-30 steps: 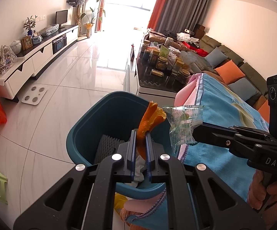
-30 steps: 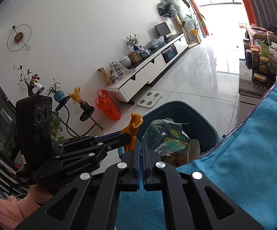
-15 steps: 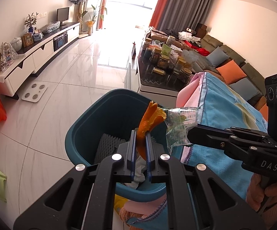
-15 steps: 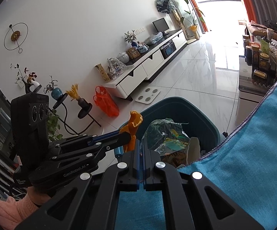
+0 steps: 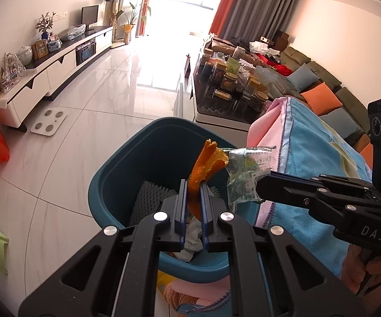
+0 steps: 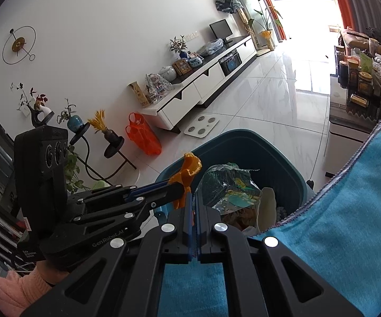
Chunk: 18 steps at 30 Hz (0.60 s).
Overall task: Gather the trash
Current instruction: 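Carry the orange peel and plastic bottle over the teal bin, then open the left gripper to drop the peel while the right releases the bottle into the bin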
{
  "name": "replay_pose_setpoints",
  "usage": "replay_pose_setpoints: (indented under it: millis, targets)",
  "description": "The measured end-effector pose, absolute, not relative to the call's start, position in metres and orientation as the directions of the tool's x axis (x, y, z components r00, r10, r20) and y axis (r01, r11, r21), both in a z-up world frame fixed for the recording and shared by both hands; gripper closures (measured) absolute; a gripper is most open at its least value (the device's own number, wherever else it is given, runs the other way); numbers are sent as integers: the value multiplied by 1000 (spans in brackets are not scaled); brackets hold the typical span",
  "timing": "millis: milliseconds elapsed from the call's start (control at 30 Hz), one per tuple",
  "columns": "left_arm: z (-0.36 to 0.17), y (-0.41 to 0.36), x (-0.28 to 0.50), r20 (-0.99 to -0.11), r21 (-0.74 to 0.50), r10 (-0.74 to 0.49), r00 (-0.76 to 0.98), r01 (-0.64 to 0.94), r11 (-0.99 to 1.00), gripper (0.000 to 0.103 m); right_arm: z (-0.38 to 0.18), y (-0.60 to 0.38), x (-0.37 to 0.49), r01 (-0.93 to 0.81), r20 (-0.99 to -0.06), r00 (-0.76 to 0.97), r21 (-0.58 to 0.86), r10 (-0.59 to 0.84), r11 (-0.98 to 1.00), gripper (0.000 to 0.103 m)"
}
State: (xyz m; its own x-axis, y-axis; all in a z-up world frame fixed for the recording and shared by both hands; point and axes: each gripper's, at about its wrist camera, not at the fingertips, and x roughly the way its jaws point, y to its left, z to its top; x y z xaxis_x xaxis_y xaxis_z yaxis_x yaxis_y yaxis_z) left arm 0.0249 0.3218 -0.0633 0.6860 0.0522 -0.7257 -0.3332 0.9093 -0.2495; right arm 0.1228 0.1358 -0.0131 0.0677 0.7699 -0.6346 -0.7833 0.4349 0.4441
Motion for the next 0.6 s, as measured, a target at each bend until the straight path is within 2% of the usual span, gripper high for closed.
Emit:
replay_pose_setpoints:
  millis: [600]
  targets:
    - [-78,325,36,-739,-252,58,671,-356,900,93,-20,156,127,-784,-676,62,423,735,455,102]
